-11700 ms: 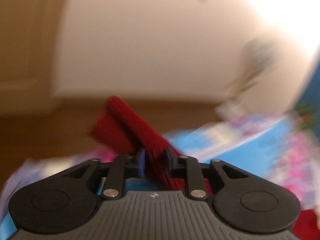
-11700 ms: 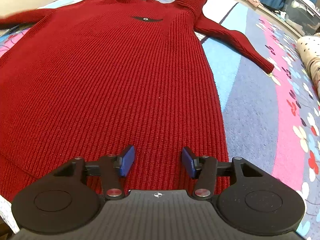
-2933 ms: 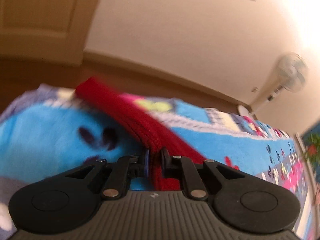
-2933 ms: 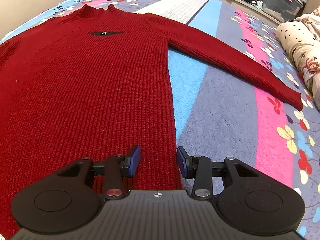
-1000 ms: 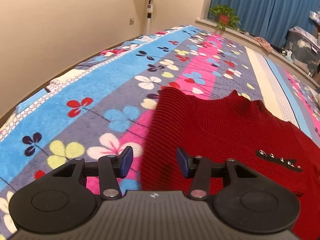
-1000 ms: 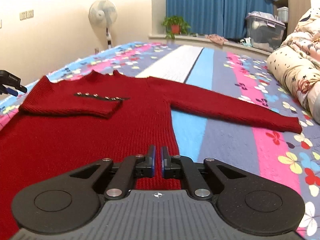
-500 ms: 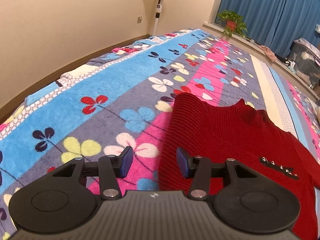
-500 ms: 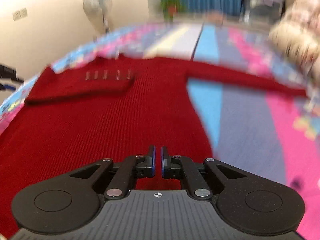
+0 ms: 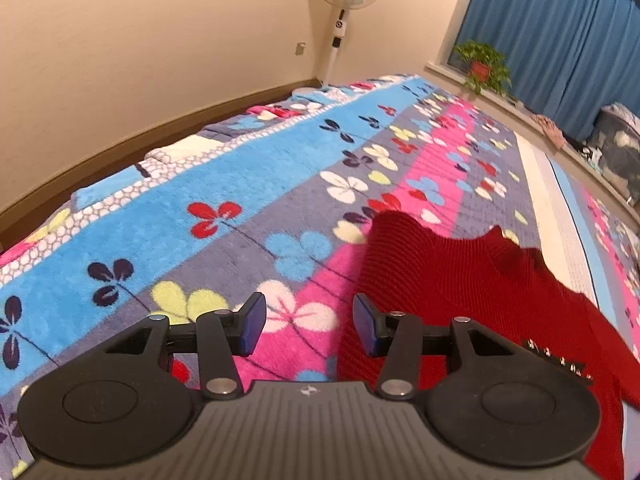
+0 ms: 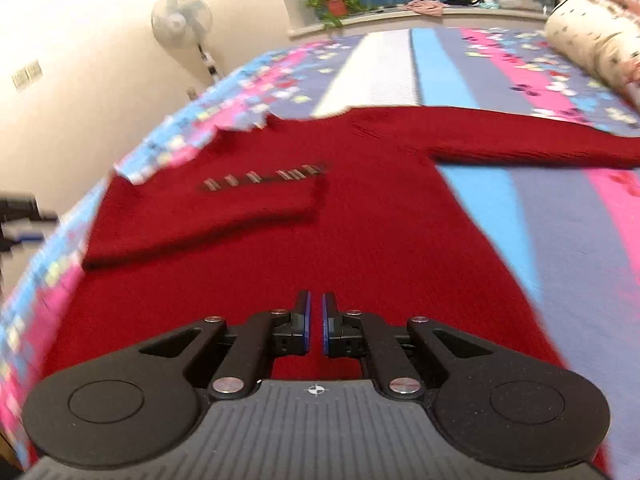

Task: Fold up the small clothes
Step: 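Grasp the other sleeve with the right gripper and lift it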

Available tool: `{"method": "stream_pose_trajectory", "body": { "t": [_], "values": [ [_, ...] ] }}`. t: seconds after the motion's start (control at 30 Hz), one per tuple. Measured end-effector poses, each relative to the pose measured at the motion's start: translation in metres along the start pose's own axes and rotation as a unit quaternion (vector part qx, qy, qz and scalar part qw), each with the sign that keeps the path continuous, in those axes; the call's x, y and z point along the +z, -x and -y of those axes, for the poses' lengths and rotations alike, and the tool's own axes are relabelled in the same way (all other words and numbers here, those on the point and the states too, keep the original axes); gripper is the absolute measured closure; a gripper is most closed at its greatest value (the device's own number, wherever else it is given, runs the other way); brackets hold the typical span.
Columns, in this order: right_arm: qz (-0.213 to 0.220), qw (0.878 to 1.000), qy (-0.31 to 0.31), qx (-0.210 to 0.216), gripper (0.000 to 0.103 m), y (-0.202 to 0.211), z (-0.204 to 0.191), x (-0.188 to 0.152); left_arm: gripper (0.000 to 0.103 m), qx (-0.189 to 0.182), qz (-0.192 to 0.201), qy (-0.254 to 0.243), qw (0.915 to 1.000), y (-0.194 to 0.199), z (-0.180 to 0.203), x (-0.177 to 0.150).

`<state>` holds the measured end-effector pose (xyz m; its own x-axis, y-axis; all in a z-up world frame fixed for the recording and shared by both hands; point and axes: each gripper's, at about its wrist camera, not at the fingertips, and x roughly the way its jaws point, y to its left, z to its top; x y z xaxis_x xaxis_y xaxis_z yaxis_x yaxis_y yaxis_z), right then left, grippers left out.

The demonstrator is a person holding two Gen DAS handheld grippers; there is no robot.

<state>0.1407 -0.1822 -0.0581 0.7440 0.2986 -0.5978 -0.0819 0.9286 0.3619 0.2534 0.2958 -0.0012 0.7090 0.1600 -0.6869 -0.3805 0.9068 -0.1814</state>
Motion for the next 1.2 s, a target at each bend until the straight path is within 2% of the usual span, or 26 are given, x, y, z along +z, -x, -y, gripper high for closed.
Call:
{"method": "stream_pose_trajectory", "body": {
  "t": [0.03, 0.07, 0.1, 0.13, 0.17, 0.23, 0.33, 0.4, 0.43, 0.47, 0.53, 0.6, 0.63, 0.67, 0.7, 0.73, 0.77, 0.83, 0.87, 0.9, 1.03, 1.13, 1.2],
  "values": [
    [0.002, 1.000, -0.024, 0.015, 0.095, -0.011, -0.004, 0.009, 0.050, 0.000, 0.000, 0.002, 1.0000, 0.000, -0.002, 0.001],
    [-0.004, 0.998, -0.051, 0.034, 0.087, -0.022, -0.007, 0.016, 0.050, 0.000, 0.000, 0.004, 1.0000, -0.001, -0.004, 0.002],
    [-0.018, 0.994, -0.087, 0.058, 0.082, -0.039, -0.009, 0.023, 0.050, 0.000, -0.001, 0.006, 1.0000, -0.001, -0.006, 0.002],
    [-0.034, 0.989, -0.120, 0.078, 0.072, -0.056, -0.010, 0.028, 0.050, -0.001, -0.003, 0.009, 1.0000, -0.002, -0.008, 0.003],
    [-0.048, 0.984, -0.147, 0.086, 0.070, -0.071, -0.011, 0.033, 0.050, -0.003, -0.005, 0.012, 0.9999, -0.003, -0.010, 0.004],
    [-0.064, 0.973, -0.209, 0.073, 0.070, -0.102, -0.010, 0.038, 0.050, -0.005, -0.007, 0.018, 0.9998, -0.003, -0.013, 0.005],
    [-0.050, 0.962, -0.265, 0.050, 0.070, -0.130, -0.010, 0.047, 0.050, -0.009, -0.008, 0.026, 0.9996, -0.003, -0.018, 0.006],
    [-0.043, 0.968, -0.247, 0.025, 0.075, -0.144, -0.014, 0.060, 0.050, -0.007, -0.007, 0.029, 0.9995, -0.003, -0.020, 0.008],
    [-0.042, 0.973, -0.228, 0.006, 0.089, -0.150, -0.018, 0.067, 0.050, -0.007, -0.007, 0.030, 0.9995, -0.003, -0.021, 0.008],
    [-0.039, 0.977, -0.211, -0.011, 0.093, -0.153, -0.022, 0.075, 0.050, -0.008, -0.007, 0.031, 0.9995, -0.003, -0.022, 0.009],
    [-0.016, 0.983, -0.182, -0.012, 0.094, -0.151, -0.027, 0.092, 0.050, -0.012, -0.008, 0.031, 0.9994, -0.006, -0.023, 0.011],
    [0.053, 0.987, -0.154, 0.002, 0.094, -0.131, -0.035, 0.117, 0.050, -0.015, -0.012, 0.032, 0.9993, -0.009, -0.023, 0.012],
    [0.107, 0.983, -0.151, 0.011, 0.094, -0.114, -0.034, 0.130, 0.050, -0.016, -0.014, 0.031, 0.9993, -0.011, -0.022, 0.012],
    [0.140, 0.979, -0.151, 0.005, 0.094, -0.104, -0.030, 0.138, 0.050, -0.019, -0.015, 0.029, 0.9993, -0.012, -0.020, 0.012],
    [0.153, 0.976, -0.151, -0.032, 0.094, -0.101, -0.023, 0.144, 0.050, -0.022, -0.016, 0.025, 0.9993, -0.014, -0.017, 0.012],
    [0.147, 0.975, -0.151, -0.069, 0.094, -0.103, -0.014, 0.148, 0.050, -0.025, -0.016, 0.020, 0.9993, -0.015, -0.013, 0.011],
    [0.121, 0.974, -0.157, -0.109, 0.092, -0.112, -0.002, 0.148, 0.050, -0.029, -0.019, 0.015, 0.9993, -0.017, -0.009, 0.010],
    [0.031, 0.975, -0.176, -0.132, 0.091, -0.136, 0.026, 0.142, 0.050, -0.037, -0.025, 0.008, 0.9990, -0.020, -0.001, 0.007],
    [0.012, 0.974, -0.176, -0.145, 0.084, -0.140, 0.034, 0.138, 0.050, -0.039, -0.027, 0.005, 0.9989, -0.021, 0.003, 0.006],
    [0.013, 0.973, -0.172, -0.156, 0.082, -0.138, 0.039, 0.132, 0.050, -0.041, -0.028, 0.000, 0.9987, -0.022, 0.007, 0.005],
    [0.069, 0.968, -0.158, -0.181, 0.081, -0.119, 0.039, 0.114, 0.050, -0.050, -0.032, -0.020, 0.9980, -0.025, 0.023, 0.000],
    [0.130, 0.965, -0.140, -0.181, 0.081, -0.105, 0.036, 0.106, 0.050, -0.060, -0.037, -0.046, 0.9965, -0.029, 0.039, -0.007],
    [0.148, 0.967, -0.131, -0.163, 0.079, -0.106, 0.034, 0.105, 0.050, -0.064, -0.043, -0.061, 0.9952, -0.034, 0.049, -0.013]
  ]
}}
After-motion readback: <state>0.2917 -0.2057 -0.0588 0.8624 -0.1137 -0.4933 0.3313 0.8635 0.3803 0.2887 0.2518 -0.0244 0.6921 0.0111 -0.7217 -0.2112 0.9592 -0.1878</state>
